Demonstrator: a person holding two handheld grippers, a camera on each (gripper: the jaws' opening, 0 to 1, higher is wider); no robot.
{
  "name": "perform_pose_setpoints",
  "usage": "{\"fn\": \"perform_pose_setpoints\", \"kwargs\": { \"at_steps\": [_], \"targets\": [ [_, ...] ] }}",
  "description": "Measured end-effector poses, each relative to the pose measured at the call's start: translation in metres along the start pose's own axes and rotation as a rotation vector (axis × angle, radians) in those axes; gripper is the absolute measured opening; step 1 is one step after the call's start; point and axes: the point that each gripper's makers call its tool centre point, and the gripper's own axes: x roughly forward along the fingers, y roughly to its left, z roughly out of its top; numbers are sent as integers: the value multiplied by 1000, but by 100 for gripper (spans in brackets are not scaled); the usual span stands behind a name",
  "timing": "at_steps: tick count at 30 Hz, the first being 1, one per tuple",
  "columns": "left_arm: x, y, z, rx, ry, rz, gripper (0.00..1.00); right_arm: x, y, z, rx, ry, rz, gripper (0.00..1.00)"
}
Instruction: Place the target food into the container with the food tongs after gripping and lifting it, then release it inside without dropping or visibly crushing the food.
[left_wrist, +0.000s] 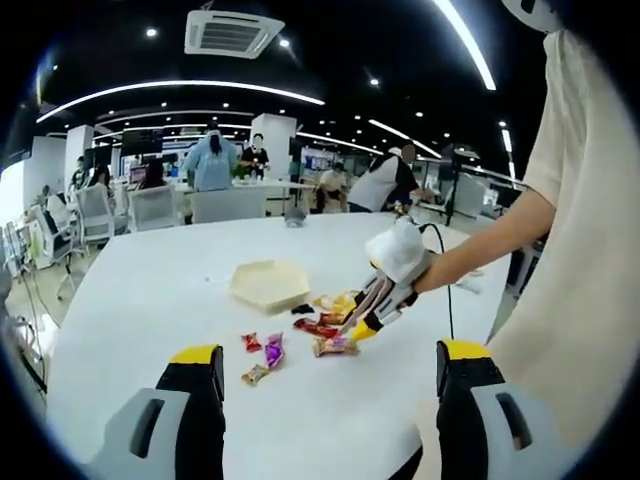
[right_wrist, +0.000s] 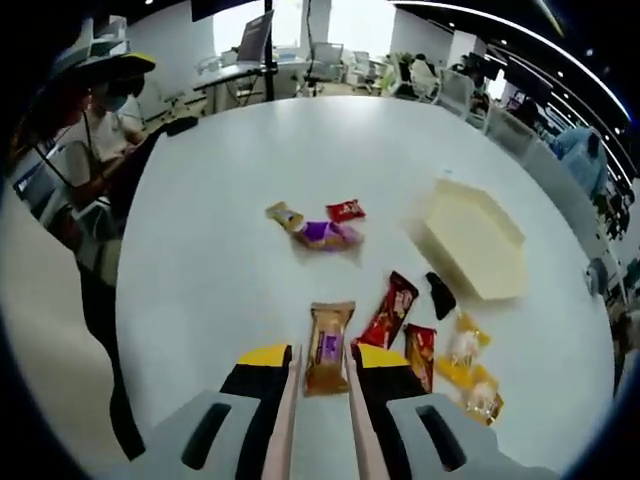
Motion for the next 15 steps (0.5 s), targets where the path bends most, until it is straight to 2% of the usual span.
{"fn": "perform_pose_setpoints", "kwargs": {
  "at_steps": [15],
  "targets": [
    [-14,9,-9,-33,16,55,85,19,2,-4,-22,45,16,24]
  ]
}}
